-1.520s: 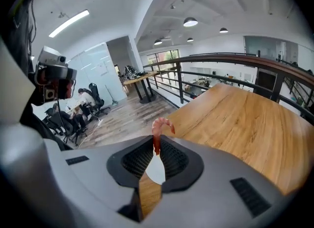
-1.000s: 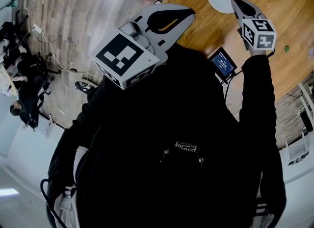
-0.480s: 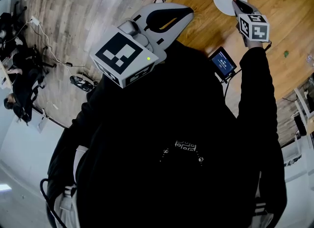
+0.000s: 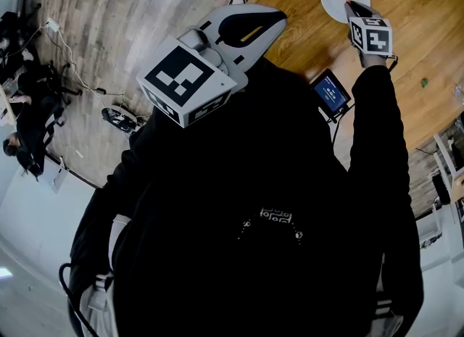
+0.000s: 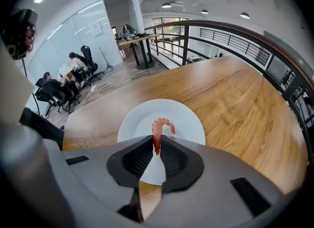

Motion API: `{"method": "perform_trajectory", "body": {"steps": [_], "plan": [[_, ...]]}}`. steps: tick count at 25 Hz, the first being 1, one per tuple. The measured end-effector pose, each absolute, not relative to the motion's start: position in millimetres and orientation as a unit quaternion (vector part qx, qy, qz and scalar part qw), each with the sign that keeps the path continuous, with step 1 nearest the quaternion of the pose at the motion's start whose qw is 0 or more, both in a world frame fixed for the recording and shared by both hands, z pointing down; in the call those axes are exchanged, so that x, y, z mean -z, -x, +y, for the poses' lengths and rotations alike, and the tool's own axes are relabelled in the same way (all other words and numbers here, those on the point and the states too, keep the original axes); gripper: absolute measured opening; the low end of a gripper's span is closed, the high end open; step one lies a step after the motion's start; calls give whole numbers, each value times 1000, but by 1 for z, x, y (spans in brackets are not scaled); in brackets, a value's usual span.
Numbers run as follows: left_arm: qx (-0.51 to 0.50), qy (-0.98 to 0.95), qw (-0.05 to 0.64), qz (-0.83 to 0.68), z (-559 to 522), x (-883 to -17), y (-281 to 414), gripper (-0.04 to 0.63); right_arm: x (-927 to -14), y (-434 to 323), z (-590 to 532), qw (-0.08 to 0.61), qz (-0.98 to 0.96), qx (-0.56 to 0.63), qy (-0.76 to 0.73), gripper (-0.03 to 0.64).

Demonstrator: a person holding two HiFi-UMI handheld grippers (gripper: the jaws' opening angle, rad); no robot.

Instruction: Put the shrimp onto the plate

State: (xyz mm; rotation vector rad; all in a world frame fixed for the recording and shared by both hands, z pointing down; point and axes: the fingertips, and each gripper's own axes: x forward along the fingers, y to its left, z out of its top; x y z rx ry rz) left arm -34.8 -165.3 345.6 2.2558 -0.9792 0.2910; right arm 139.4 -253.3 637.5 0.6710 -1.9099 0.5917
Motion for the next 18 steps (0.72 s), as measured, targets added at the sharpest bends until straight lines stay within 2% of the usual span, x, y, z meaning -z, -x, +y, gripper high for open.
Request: {"method": "perform_trajectory", "body": {"steps": [18], "plan": [[-118,-866,317,-367,-148,-350,40,-2,-646,-141,-246,516,-768,-245,-289,55]]}}
